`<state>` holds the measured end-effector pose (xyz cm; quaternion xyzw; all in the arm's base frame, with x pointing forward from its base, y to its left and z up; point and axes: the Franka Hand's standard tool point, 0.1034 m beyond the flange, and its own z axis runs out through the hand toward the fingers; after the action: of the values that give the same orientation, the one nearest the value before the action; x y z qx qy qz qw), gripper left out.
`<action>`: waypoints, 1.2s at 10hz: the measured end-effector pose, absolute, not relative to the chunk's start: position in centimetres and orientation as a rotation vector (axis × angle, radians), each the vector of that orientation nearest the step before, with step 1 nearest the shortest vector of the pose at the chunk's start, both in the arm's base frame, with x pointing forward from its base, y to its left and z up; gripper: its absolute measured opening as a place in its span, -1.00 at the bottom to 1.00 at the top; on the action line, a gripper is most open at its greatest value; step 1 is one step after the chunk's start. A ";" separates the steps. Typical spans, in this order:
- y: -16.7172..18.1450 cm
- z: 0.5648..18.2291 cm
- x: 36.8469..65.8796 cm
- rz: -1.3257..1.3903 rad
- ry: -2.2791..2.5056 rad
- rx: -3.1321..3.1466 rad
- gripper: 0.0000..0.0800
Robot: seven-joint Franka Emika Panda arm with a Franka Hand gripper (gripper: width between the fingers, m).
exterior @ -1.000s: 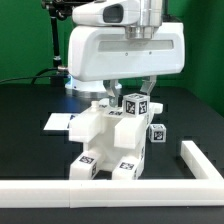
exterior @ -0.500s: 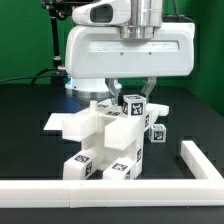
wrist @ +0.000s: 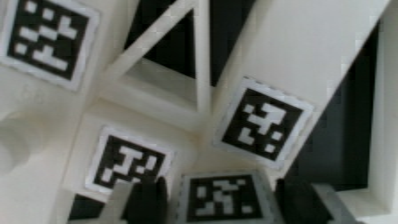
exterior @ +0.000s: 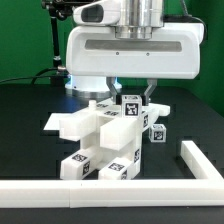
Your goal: Assemble chair
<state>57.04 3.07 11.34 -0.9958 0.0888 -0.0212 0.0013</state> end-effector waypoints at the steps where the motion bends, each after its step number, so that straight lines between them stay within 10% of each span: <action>1: 3.0 11.3 57.1 -0.068 0.479 -3.098 -0.29; 12: 2.2 11.4 58.3 -0.007 1.745 -2.485 -0.29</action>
Offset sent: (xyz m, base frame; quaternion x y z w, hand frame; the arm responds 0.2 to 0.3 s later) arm 0.0005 -0.0108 -0.0025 0.0005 0.0010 0.3856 0.9227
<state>58.33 2.25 11.37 -0.8172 0.5740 -0.0022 0.0523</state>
